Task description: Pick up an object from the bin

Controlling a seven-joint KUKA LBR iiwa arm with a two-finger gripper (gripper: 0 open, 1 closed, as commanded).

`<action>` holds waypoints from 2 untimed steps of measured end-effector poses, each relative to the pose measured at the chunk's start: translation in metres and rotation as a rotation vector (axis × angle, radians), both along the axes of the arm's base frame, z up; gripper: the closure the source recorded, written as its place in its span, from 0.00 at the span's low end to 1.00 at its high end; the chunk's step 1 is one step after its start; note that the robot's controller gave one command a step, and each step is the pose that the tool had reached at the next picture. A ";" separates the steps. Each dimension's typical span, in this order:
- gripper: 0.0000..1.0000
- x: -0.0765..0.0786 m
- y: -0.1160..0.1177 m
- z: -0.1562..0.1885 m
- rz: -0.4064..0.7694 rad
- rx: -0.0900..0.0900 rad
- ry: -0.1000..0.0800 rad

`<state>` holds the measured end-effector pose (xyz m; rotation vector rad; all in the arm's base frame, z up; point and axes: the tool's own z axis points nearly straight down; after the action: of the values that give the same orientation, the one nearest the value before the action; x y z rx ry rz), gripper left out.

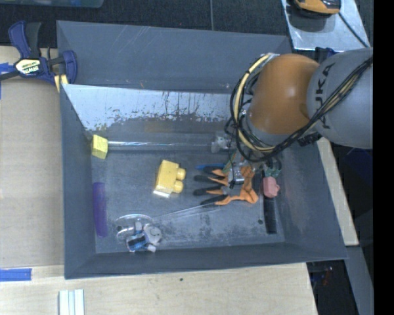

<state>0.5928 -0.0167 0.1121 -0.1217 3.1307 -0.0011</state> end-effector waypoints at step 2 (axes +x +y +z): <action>0.00 -0.039 -0.049 -0.012 -0.257 0.004 0.003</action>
Offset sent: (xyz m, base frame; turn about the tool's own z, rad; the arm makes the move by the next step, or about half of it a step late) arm -0.0396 -0.0484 -0.0121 0.2573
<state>0.5540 -0.0662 0.1002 0.2809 3.1237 0.0035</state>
